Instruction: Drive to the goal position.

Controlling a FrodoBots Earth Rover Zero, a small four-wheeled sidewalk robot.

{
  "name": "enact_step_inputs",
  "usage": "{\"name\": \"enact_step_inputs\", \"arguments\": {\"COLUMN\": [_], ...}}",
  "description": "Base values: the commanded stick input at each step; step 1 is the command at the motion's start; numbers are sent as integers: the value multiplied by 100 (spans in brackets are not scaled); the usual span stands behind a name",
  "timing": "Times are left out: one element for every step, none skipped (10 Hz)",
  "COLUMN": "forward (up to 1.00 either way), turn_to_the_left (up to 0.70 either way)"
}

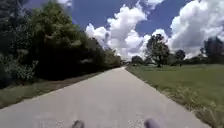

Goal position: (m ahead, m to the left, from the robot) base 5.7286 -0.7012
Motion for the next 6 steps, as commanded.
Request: {"name": "enact_step_inputs", "arguments": {"forward": [50, 50, 50, 50, 50, 50], "turn_to_the_left": [0, 0, 0, 0, 0, 0]}}
